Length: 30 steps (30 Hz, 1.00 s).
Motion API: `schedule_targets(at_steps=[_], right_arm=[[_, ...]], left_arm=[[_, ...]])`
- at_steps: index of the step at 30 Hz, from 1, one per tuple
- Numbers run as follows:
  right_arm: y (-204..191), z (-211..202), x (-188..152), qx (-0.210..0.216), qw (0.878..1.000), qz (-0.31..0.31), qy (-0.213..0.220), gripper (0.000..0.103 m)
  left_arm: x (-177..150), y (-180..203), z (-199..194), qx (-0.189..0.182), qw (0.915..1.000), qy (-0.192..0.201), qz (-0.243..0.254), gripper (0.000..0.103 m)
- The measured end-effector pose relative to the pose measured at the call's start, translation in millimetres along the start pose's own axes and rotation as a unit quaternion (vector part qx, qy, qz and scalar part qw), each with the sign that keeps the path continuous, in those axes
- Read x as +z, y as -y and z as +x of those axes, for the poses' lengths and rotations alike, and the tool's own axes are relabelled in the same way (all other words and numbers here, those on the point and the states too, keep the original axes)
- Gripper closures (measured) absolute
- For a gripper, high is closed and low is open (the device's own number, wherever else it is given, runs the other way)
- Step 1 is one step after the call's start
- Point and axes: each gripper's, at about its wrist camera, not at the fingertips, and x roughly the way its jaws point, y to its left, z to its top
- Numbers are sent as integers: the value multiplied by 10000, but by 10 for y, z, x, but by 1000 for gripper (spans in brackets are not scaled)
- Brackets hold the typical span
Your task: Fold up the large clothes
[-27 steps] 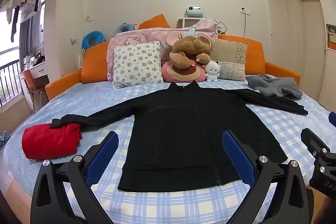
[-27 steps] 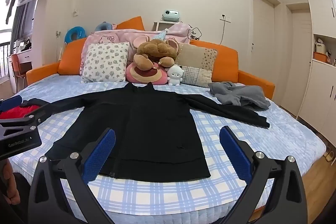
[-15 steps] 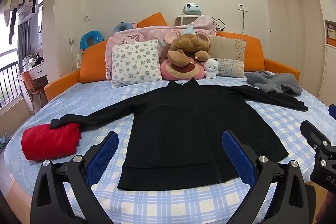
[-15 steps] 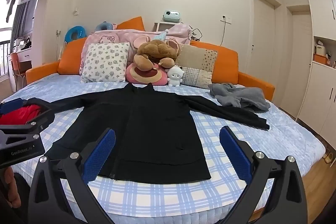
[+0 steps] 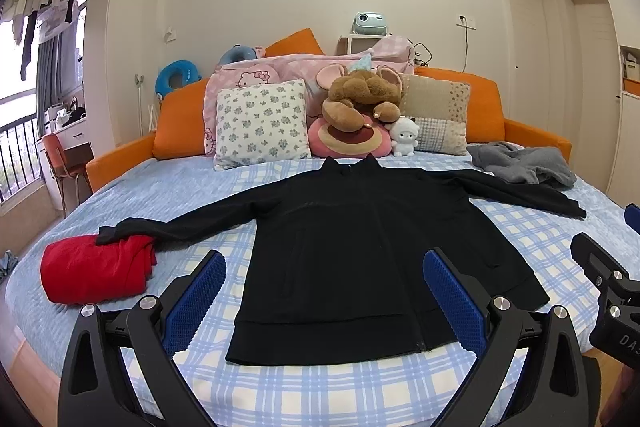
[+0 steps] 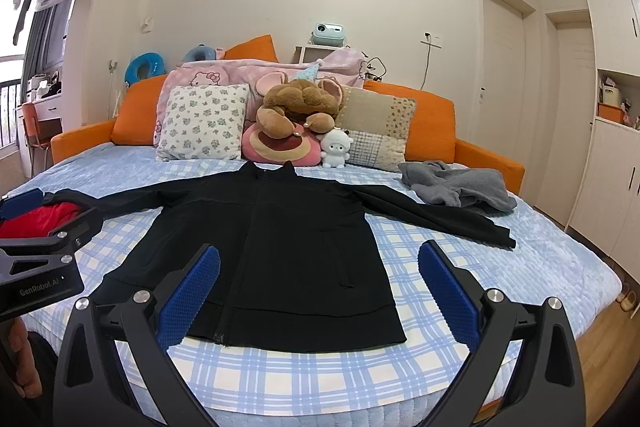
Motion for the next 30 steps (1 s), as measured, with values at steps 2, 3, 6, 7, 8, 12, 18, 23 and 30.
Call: schedule_targets(at_steps=[2, 3, 6, 7, 8, 12, 18, 23, 30], right_arm=[[-11, -9, -13, -27, 10000, 0, 10, 5], [-8, -15, -12, -28, 10000, 9, 10, 5], [-16, -29, -14, -76, 10000, 26, 19, 5], [-5, -25, -20, -92, 9999, 45, 20, 5], [-2, -27, -19, -92, 9999, 61, 19, 5], [12, -15, -10, -107, 9999, 118, -1, 5], [-9, -18, -2, -150, 9998, 110, 27, 5], [-22, -19, -2, -120, 9999, 45, 56, 5], [-62, -36, -6, -65, 9999, -11, 117, 5]], left_arm=[[2, 9, -9, -3, 10000, 33, 3, 3], [0, 17, -15, -11, 10000, 48, 8, 3], [2, 40, -29, -32, 10000, 59, 22, 3], [3, 46, -32, -33, 10000, 60, 28, 3], [-5, 46, -32, -36, 10000, 66, 29, 3], [-8, 69, -42, -74, 9999, 90, 68, 3], [-5, 105, -59, -145, 9997, 140, 152, 3], [3, 107, -95, -278, 9993, 209, 144, 3], [12, 109, -119, -151, 9992, 303, 208, 3]])
